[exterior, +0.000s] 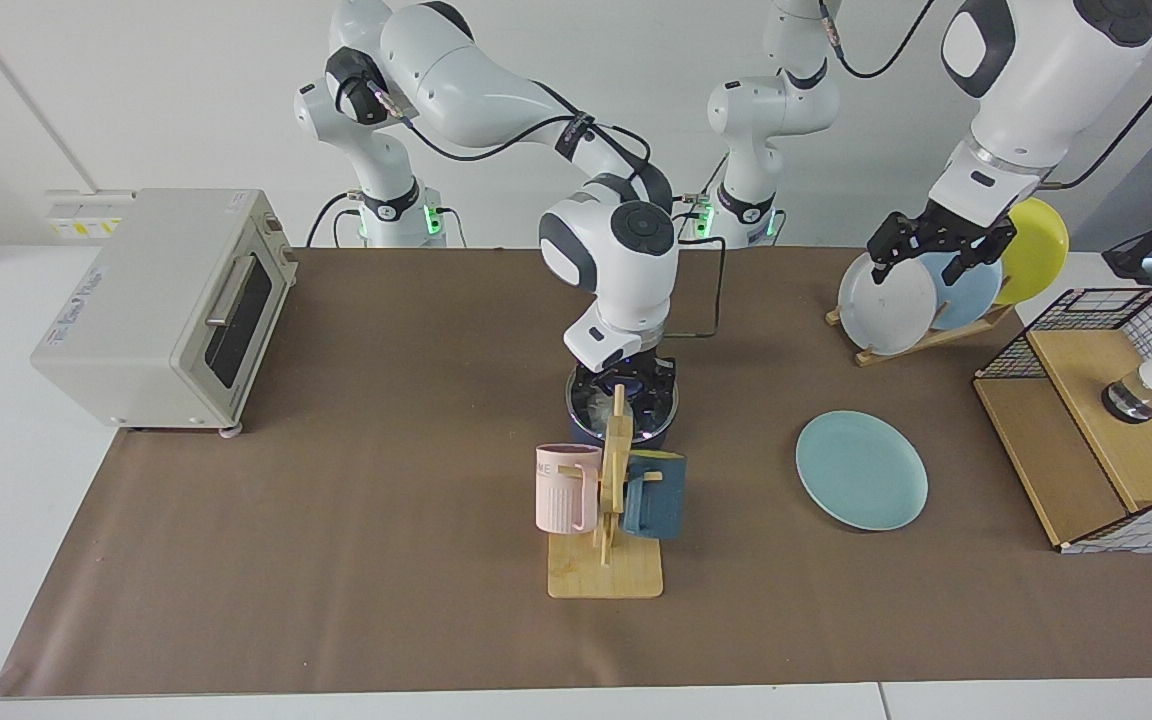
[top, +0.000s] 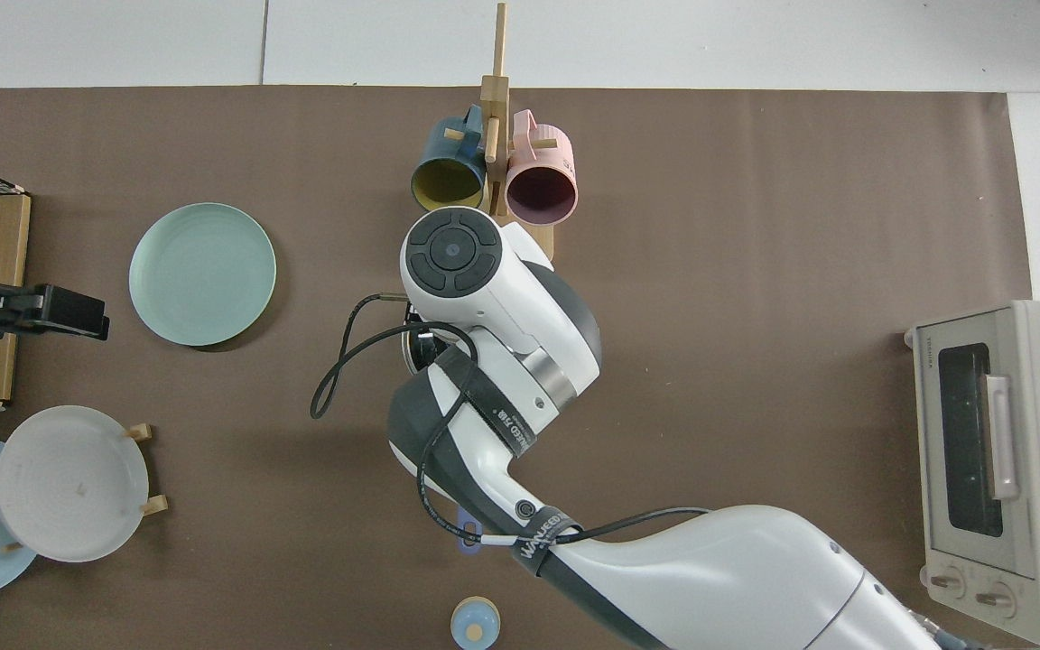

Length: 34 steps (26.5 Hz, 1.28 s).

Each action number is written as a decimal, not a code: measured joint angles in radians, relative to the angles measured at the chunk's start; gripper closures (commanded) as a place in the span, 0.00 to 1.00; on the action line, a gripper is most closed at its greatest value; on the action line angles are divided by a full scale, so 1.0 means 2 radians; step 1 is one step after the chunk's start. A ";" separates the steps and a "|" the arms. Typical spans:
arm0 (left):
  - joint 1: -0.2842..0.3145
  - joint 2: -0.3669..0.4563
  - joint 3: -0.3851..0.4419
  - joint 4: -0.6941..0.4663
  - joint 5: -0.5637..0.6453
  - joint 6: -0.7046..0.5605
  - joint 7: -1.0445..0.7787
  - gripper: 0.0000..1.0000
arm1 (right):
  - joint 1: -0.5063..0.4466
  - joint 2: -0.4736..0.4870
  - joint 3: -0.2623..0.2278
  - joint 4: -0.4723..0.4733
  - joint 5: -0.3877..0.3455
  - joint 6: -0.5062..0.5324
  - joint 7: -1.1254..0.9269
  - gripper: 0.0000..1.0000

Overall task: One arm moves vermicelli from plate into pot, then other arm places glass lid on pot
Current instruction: 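Carry the glass lid with the right gripper over the pot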

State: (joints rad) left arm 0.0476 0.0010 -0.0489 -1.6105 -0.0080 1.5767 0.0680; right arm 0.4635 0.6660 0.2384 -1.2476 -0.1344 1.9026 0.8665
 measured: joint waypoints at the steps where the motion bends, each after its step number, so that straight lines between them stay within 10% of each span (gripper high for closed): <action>1: 0.000 0.000 0.000 0.000 0.000 0.000 0.000 0.00 | 0.000 0.000 0.000 0.000 0.000 0.000 0.000 0.93; 4: 0.000 0.000 0.000 0.000 0.000 0.000 0.000 0.00 | 0.000 0.001 0.000 0.001 0.001 -0.001 0.000 0.65; 5: 0.000 0.000 0.000 0.000 0.000 0.000 0.000 0.00 | 0.000 0.001 0.000 0.001 0.001 -0.001 0.000 0.15; 6: 0.000 0.000 0.000 0.000 0.000 0.000 0.000 0.00 | 0.000 0.001 0.000 0.001 0.001 -0.001 0.000 0.02; 34: 0.000 0.000 0.000 0.000 0.000 0.000 0.000 0.00 | -0.009 -0.040 0.001 0.018 0.004 -0.037 -0.003 0.00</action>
State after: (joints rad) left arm 0.0474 0.0007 -0.0490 -1.6104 -0.0080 1.5767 0.0680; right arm 0.4452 0.5858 0.2396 -1.2109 -0.1268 1.8277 0.8609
